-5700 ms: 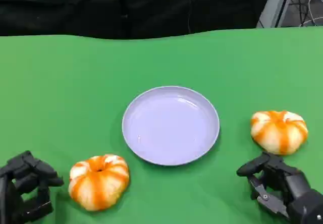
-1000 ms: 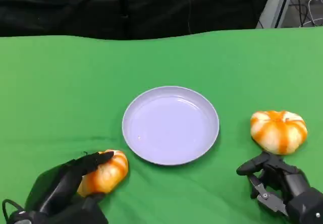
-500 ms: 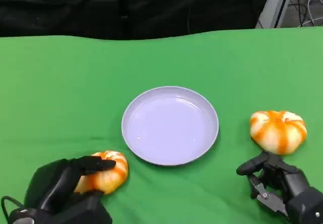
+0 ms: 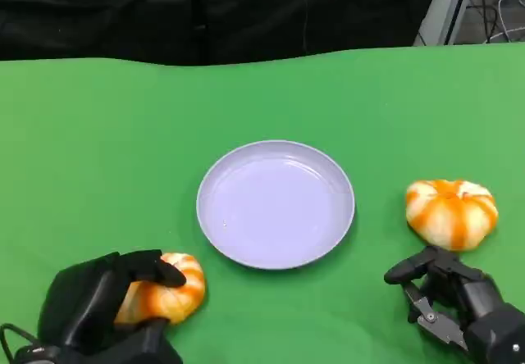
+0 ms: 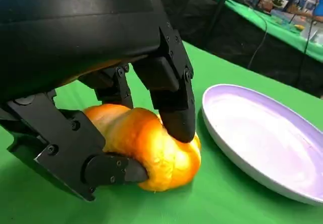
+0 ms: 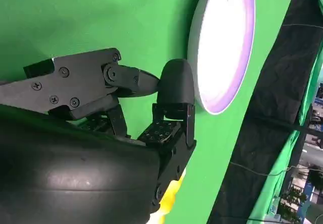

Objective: Grasp the bread from the table and place it into the plate.

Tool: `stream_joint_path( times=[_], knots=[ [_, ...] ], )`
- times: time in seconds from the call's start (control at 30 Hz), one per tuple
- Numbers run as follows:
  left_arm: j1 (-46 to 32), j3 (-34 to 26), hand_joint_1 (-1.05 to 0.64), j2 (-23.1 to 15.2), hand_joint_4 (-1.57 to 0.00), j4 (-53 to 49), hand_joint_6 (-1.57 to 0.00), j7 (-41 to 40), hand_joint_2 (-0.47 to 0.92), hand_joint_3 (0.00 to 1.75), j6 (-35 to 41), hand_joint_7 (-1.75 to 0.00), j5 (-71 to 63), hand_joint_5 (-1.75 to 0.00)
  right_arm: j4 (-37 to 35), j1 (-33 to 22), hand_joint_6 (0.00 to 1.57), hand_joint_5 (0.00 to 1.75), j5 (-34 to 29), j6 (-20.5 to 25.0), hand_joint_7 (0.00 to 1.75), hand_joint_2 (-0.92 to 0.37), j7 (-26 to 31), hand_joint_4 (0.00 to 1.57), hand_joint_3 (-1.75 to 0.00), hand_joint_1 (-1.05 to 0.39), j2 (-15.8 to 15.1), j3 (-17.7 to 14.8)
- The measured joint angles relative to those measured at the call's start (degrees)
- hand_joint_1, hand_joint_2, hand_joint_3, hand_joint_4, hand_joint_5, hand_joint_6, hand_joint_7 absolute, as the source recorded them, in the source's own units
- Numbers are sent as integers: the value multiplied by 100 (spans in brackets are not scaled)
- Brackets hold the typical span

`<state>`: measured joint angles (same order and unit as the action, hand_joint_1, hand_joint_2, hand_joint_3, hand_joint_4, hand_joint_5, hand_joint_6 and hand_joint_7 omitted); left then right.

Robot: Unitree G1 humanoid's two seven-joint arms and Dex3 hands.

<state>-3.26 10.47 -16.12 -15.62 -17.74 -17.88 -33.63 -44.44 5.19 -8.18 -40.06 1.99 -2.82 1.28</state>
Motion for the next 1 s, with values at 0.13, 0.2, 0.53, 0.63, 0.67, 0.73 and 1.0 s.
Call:
stream_joint_path(
  times=[0.13,0.2,0.53,0.63,0.67,0.73,1.0],
  knots=[
    [-135,-9,-10,-2,-105,80,-111,-214,49,110,-116,-92,-79,-141,-2,2,72,175,4,0,126,-92,1,68,-43,-30,2,-2],
    [-180,-22,-10,-2,-106,138,-111,-260,50,110,-125,-91,-89,-138,-14,10,72,175,3,0,125,-92,2,68,-43,-30,2,-3],
    [-311,-173,-9,-78,-104,703,-115,-512,47,113,-149,-85,-446,-138,-114,86,72,175,-9,-18,125,-92,30,68,-43,-31,4,6],
    [-311,-179,-7,-103,-104,781,-116,-574,46,113,-146,-84,-540,-138,-144,100,72,175,-12,-34,124,-92,43,68,-43,-31,4,14],
    [-311,-181,-6,-104,-104,799,-116,-575,47,112,-145,-84,-565,-138,-146,101,72,175,-12,-35,124,-92,45,68,-43,-31,4,15],
    [-311,-190,-7,-106,-105,865,-117,-582,46,112,-145,-84,-608,-135,-149,103,73,175,-12,-37,123,-92,53,68,-43,-32,5,18],
    [-284,-249,-7,-92,-105,1207,-115,-699,42,119,-149,-88,-648,-135,-167,119,73,175,-18,-37,123,-92,77,68,-43,-31,4,29]
  ],
)
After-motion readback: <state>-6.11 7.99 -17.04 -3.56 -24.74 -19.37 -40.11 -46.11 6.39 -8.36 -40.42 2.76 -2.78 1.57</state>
